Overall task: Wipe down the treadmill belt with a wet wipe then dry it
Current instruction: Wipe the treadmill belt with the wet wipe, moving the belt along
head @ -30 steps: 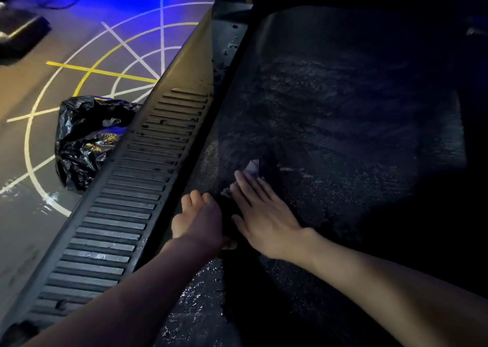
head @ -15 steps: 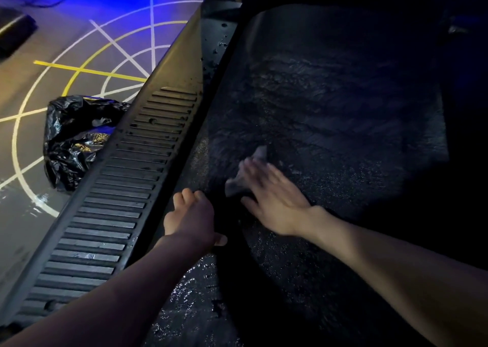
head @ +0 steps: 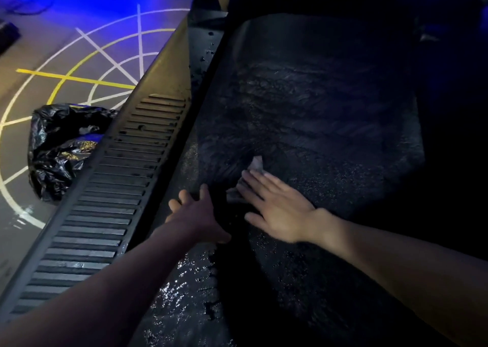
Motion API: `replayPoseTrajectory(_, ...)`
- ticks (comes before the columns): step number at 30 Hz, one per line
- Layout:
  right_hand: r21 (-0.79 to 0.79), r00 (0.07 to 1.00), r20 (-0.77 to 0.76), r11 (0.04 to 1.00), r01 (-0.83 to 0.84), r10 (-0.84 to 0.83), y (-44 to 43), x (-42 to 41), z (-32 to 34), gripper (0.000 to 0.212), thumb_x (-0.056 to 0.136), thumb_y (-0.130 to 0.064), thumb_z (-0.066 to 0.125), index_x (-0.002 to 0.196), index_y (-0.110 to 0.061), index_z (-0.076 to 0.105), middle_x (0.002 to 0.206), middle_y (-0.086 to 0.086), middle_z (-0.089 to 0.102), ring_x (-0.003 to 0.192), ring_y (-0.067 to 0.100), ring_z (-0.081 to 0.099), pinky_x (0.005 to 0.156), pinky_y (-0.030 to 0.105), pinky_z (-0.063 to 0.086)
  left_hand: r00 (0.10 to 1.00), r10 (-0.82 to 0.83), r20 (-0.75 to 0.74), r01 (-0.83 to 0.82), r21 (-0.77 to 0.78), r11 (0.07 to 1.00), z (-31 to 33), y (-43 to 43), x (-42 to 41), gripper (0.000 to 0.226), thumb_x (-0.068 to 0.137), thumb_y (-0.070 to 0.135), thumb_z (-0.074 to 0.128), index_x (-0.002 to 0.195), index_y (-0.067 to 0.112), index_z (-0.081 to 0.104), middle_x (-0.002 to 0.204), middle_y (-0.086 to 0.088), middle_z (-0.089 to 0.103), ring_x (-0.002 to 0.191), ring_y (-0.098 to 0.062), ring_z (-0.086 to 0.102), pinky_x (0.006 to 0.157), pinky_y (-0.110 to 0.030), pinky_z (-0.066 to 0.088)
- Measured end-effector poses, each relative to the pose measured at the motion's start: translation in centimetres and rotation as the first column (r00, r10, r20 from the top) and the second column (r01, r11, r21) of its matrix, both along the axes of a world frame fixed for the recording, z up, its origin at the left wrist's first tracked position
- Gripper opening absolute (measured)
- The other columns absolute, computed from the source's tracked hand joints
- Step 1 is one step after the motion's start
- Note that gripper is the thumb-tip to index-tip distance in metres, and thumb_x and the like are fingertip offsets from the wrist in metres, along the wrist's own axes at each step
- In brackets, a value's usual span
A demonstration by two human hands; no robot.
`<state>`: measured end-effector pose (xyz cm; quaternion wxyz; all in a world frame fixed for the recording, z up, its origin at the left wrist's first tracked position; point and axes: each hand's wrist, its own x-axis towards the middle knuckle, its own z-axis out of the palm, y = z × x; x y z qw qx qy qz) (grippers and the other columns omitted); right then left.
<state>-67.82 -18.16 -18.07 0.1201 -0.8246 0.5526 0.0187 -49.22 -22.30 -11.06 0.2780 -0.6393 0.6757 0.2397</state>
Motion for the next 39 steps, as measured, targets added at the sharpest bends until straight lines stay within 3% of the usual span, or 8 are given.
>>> replayPoseTrajectory(5, 0.0, 0.998, 0.023, 0.998, 0.061, -0.061, 1.0, 0.9, -0.2, 0.074, 0.103, -0.054, 0.014, 0.158, -0.007, -0.001, 0.165, 0.015, -0.013, 0.151, 0.027, -0.019, 0.124, 0.043, -0.008, 0.997, 0.076, -0.029, -0.075, 0.029, 0.997, -1.9, 1.8, -1.7, 0.145, 0.06, 0.065, 0.08, 0.147, 0.029, -0.031, 0.148, -0.034, -0.025, 0.138, -0.057, -0.021, 0.111, -0.066, 0.015)
replayPoseTrajectory(11, 0.019, 0.98, -0.032, 0.98, 0.197, -0.196, 0.8, -1.7, 0.5, 0.074, 0.102, -0.056, 0.006, 0.157, -0.008, -0.009, 0.164, 0.014, -0.017, 0.15, 0.024, -0.022, 0.124, 0.041, -0.009, 0.996, 0.092, -0.014, -0.092, -0.006, 0.996, -2.2, 2.4, -2.6, 0.142, 0.066, 0.054, 0.083, 0.148, 0.022, -0.029, 0.148, -0.036, -0.027, 0.138, -0.054, -0.024, 0.111, -0.069, 0.01)
replayPoseTrajectory(15, -0.003, 0.996, -0.001, 0.996, -0.086, 0.086, 3.5, -1.0, -0.2, 0.074, 0.103, -0.054, 0.017, 0.158, -0.006, 0.008, 0.165, 0.014, -0.005, 0.153, 0.025, -0.01, 0.124, 0.042, -0.003, 0.984, -0.171, -0.042, 0.167, -0.069, 0.983, -2.3, 2.1, -3.2, 0.132, 0.073, 0.048, 0.079, 0.15, -0.002, -0.015, 0.155, -0.02, -0.031, 0.146, -0.035, -0.023, 0.121, -0.048, 0.005)
replayPoseTrajectory(18, 0.008, 0.986, -0.034, 0.986, 0.165, -0.165, 1.9, -3.2, 0.4, 0.071, 0.104, -0.054, 0.007, 0.157, -0.009, -0.008, 0.164, 0.012, -0.017, 0.151, 0.022, -0.021, 0.123, 0.039, -0.011, 0.975, -0.214, -0.067, 0.21, -0.061, 0.976, -2.5, 2.1, -3.5, 0.128, 0.075, 0.039, 0.079, 0.148, -0.009, -0.015, 0.153, -0.023, -0.032, 0.146, -0.034, -0.023, 0.122, -0.044, 0.004)
replayPoseTrajectory(28, 0.027, 0.966, -0.05, 0.966, 0.257, -0.255, 3.1, -4.3, 0.3, 0.072, 0.102, -0.055, 0.002, 0.155, -0.01, -0.015, 0.163, 0.011, -0.022, 0.149, 0.023, -0.027, 0.123, 0.043, -0.01, 0.995, -0.065, -0.073, 0.069, 0.059, 0.996, -1.9, 1.1, -5.5, 0.136, 0.069, 0.048, 0.08, 0.146, -0.01, -0.016, 0.153, -0.025, -0.031, 0.145, -0.036, -0.024, 0.119, -0.052, 0.004)
replayPoseTrajectory(32, 0.042, 1.0, -0.022, 0.999, 0.003, -0.002, 4.9, -4.1, 0.1, 0.067, 0.104, -0.051, 0.01, 0.155, -0.014, -0.011, 0.163, 0.008, -0.022, 0.15, 0.02, -0.024, 0.122, 0.04, -0.014, 0.998, -0.057, -0.041, 0.058, 0.027, 0.998, -2.1, 1.8, -6.0, 0.149, 0.06, 0.065, 0.079, 0.145, -0.011, -0.016, 0.152, -0.027, -0.031, 0.144, -0.039, -0.025, 0.118, -0.056, 0.003)
replayPoseTrajectory(36, 0.053, 0.961, -0.055, 0.96, 0.273, -0.271, 3.7, -6.0, 0.6, 0.069, 0.104, -0.053, 0.008, 0.155, -0.013, -0.017, 0.162, 0.009, -0.025, 0.148, 0.021, -0.028, 0.123, 0.043, -0.011, 0.994, -0.104, -0.03, 0.103, -0.046, 0.994, -2.3, 2.6, -6.2, 0.138, 0.069, 0.059, 0.077, 0.147, -0.009, -0.014, 0.152, -0.032, -0.026, 0.144, -0.043, -0.021, 0.118, -0.056, 0.005)
replayPoseTrajectory(39, 0.02, 0.997, -0.04, 0.997, 0.071, -0.071, 6.2, -4.7, -0.5, 0.072, 0.104, -0.053, 0.016, 0.157, -0.011, -0.008, 0.163, 0.012, -0.019, 0.151, 0.024, -0.022, 0.122, 0.044, -0.011, 0.97, -0.243, -0.03, 0.238, -0.105, 0.965, -2.3, 3.3, -7.3, 0.119, 0.081, 0.048, 0.071, 0.149, -0.006, -0.01, 0.153, -0.034, -0.019, 0.145, -0.044, -0.015, 0.12, -0.049, 0.006)
